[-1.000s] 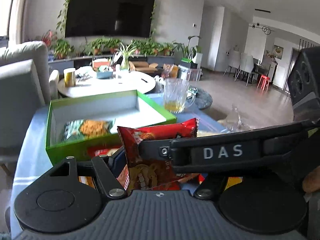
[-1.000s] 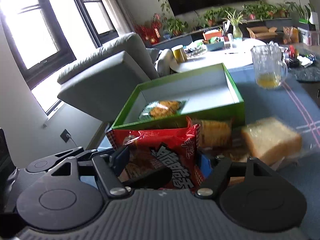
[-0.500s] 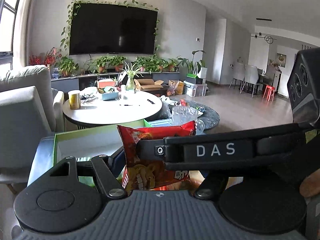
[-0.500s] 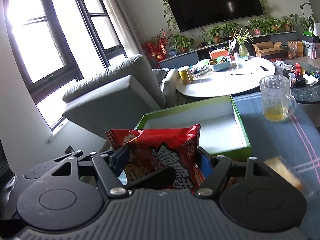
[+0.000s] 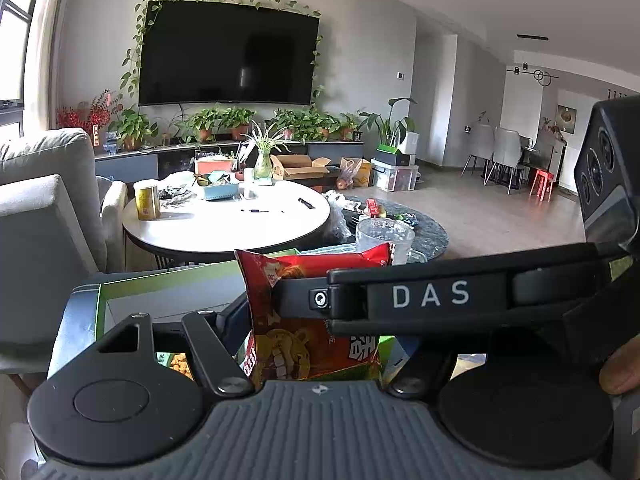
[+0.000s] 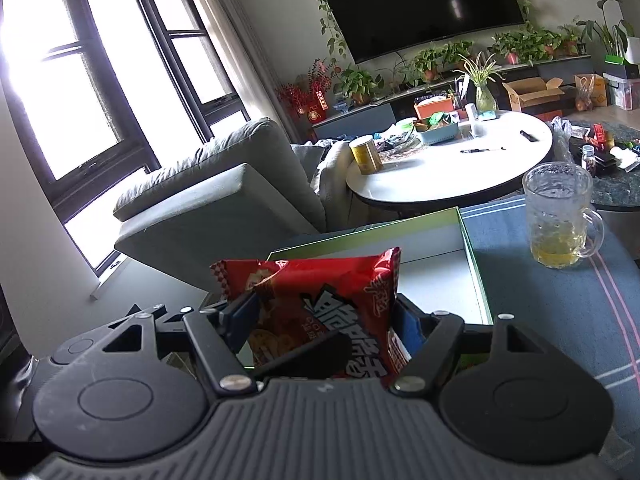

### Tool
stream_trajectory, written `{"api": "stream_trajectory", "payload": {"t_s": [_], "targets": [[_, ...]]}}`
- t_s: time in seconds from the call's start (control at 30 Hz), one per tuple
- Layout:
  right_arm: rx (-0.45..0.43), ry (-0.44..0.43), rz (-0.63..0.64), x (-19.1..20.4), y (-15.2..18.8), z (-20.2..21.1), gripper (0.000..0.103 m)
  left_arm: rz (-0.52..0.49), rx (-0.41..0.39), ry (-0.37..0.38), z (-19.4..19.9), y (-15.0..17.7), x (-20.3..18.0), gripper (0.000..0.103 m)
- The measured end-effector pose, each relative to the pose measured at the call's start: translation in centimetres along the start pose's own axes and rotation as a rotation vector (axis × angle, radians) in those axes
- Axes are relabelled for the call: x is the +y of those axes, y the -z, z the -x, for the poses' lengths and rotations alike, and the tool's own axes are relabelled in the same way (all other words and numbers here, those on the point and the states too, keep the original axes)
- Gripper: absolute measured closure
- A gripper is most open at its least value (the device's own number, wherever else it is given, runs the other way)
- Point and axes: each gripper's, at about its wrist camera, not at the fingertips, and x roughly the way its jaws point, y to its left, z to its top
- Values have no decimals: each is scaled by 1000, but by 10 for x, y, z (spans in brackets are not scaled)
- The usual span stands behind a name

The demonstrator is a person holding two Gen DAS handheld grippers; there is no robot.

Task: Organize snacks
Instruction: 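Lift the red crisp bag and lower it into the green box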

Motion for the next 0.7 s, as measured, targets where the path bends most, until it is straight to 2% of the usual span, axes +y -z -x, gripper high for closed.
{"api": "stream_trajectory", "payload": {"t_s": [0.7], "targets": [[66, -1, -55, -17, -7, -36, 24, 57, 56, -9, -37, 3, 22, 36]]}}
